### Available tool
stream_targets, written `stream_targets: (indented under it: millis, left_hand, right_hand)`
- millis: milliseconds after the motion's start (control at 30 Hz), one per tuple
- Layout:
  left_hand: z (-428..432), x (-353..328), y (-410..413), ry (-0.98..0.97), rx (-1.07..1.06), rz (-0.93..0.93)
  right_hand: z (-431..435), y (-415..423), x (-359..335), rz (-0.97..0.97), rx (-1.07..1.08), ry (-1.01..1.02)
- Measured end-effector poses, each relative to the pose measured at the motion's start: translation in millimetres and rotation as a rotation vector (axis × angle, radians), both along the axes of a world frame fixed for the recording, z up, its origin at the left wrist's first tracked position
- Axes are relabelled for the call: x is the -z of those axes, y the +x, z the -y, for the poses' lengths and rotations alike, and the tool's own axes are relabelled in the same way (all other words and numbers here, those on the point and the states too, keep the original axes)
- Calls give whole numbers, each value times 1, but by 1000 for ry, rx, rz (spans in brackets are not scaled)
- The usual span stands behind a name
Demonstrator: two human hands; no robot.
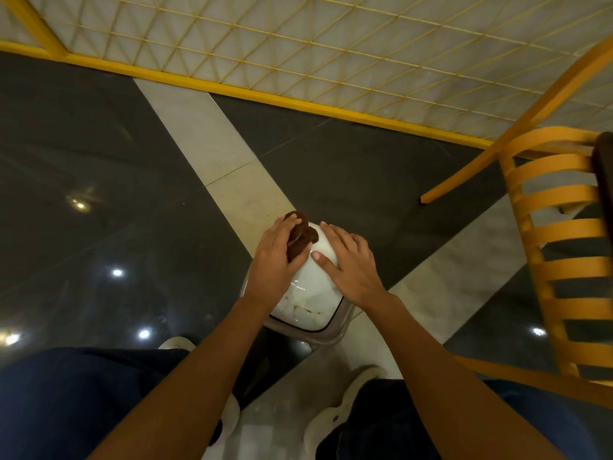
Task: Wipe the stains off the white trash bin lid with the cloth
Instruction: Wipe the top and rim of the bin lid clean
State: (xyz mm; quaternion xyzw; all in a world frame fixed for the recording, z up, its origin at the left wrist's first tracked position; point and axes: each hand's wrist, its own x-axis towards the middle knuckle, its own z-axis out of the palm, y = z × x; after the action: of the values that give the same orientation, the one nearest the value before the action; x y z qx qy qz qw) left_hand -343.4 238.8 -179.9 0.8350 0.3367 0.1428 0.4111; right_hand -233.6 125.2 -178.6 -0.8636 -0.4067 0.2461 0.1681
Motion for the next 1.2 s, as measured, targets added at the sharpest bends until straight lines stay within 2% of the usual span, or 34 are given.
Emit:
stream_targets:
  millis: [200,300,533,733,833,1033,1200]
  left_hand:
    - [28,12,-39,-48,-191,129]
    - [35,16,-47,-30,-249,122]
    - [12,-1,-7,57,-36,-20]
    - [52,32,-70,173,63,89]
    - [50,37,-81,202,81,89]
    - [21,15,-40,305,63,-24]
    - [39,23,-56,240,15,76]
  right_hand:
    - [3,6,1,-41,-36,-27]
    - [2,7,1,-43,-46,-23]
    - [4,26,5,-42,-161,-30]
    - [6,24,4,-31,-164,-44]
    - [4,25,5,-16,-165,-49]
    - [3,28,5,-8,-179,-54]
    - [3,28,3,2,-182,-63]
